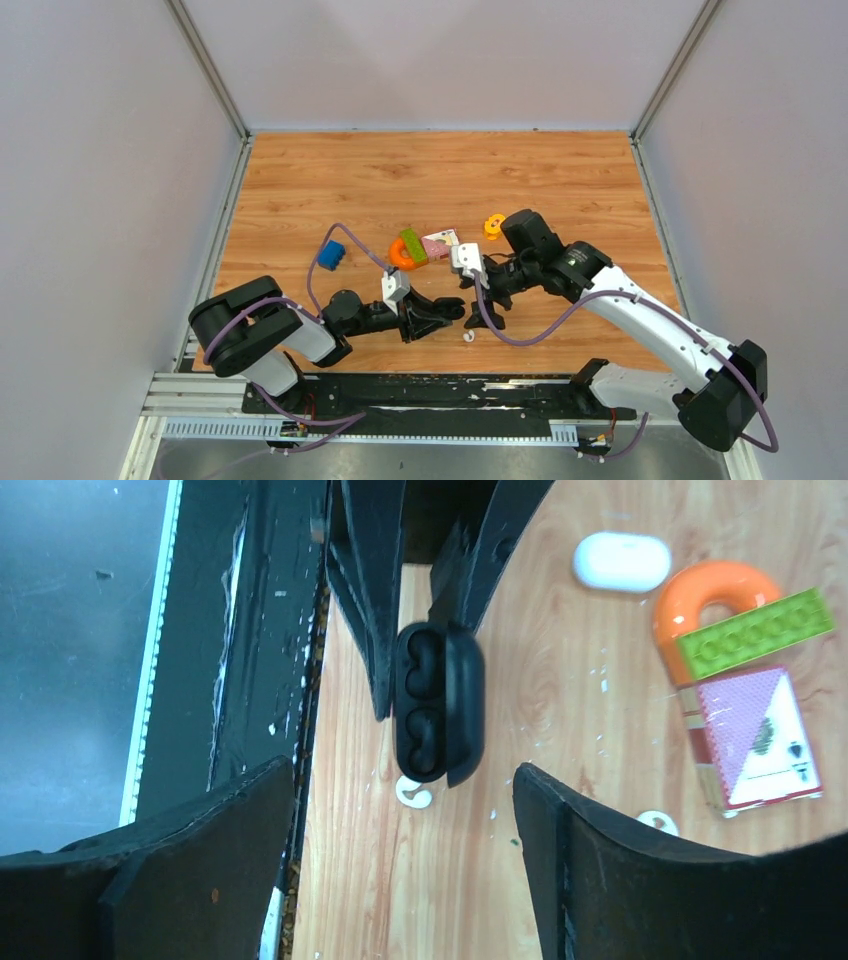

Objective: Insert the wireless bluetooth earbuds into the charging case
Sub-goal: Close the charging case at the charging case, then place the charging case with the earbuds at the center of the board.

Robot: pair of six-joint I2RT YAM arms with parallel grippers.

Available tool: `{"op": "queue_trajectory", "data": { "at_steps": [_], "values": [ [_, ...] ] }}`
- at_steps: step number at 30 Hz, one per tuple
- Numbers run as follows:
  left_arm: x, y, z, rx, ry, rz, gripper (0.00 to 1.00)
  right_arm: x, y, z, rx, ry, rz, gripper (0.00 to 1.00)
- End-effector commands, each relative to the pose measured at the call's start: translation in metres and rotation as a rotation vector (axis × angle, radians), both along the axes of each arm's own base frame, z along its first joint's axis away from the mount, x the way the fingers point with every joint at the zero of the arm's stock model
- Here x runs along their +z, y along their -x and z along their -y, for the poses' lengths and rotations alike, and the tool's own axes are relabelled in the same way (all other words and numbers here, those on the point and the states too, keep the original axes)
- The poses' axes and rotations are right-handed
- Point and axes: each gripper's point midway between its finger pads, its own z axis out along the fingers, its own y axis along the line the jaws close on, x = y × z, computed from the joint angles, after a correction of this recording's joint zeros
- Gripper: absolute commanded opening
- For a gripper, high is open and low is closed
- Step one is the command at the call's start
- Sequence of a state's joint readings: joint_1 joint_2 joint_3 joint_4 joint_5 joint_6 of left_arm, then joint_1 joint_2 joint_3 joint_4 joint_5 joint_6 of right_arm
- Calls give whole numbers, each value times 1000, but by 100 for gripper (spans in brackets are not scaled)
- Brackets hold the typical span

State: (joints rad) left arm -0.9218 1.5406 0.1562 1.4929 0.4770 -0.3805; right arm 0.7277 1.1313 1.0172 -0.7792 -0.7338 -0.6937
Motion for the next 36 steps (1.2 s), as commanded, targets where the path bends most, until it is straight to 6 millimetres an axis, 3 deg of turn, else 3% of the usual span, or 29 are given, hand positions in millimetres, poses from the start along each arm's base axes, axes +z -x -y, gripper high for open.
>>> {"op": "queue_trajectory", "data": {
  "at_steps": [1,13,20,27,29,33,36],
  "values": [
    [34,1,2,-19,106,104,0,-10,-1,-4,42,-31,40,81],
    [34,0,3,-14,110,88,0,-30,5,-14,94,-35,-39,94],
    [29,-14,0,60,96,57,1,-27,20,-13,168,-39,-52,93],
    [22,-23,-1,105,63,40,1,-13,12,-3,120,-48,68,91],
    [20,-24,-1,104,57,37,1,-9,-3,2,51,-40,134,90],
    [10,-25,5,87,26,7,1,-17,-83,23,-361,25,244,92],
    [-13,-34,12,108,-55,-67,1,-21,-108,33,-475,30,171,92]
  ]
}}
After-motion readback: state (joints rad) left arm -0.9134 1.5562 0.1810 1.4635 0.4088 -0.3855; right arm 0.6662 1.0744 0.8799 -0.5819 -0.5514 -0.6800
